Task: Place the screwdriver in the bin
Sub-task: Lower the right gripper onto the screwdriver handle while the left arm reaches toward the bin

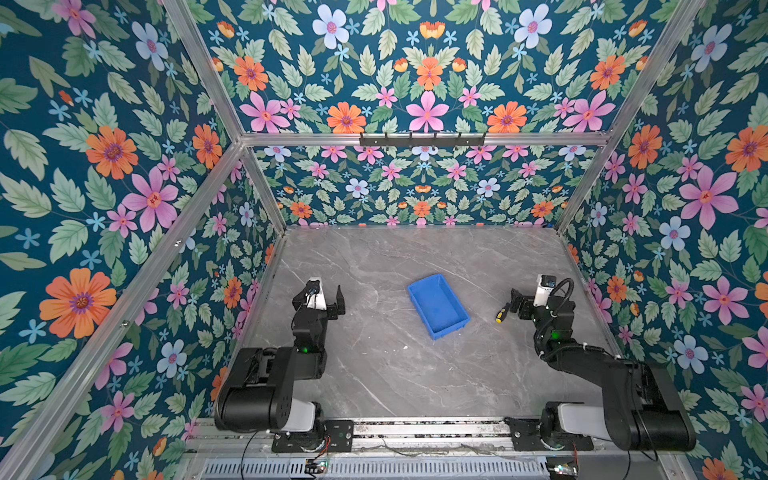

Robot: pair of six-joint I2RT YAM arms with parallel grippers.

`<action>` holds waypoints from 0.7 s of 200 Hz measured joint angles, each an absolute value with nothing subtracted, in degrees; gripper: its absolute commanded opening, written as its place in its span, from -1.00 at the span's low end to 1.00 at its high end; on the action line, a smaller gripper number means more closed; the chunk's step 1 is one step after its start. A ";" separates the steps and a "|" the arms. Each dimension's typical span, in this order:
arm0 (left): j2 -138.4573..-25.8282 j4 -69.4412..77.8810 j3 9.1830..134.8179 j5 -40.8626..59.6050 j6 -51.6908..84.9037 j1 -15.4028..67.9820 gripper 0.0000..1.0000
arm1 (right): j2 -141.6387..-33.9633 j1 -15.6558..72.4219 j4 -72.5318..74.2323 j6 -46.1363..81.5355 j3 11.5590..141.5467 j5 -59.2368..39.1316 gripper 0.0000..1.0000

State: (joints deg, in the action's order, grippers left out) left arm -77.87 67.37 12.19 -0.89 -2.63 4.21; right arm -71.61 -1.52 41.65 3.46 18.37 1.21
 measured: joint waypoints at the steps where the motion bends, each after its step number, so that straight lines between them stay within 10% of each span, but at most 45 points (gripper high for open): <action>1: -77.25 67.00 12.23 -0.82 -2.74 4.38 1.00 | -71.02 -1.45 41.28 3.49 18.44 1.37 0.99; 140: -59.42 33.17 26.57 13.96 -10.70 33.10 1.00 | -39.16 3.55 -7.20 18.44 30.00 4.99 0.99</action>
State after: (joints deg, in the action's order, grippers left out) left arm -59.42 33.17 26.57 13.96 -10.70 33.10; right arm -39.16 3.55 -7.20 18.44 30.00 4.99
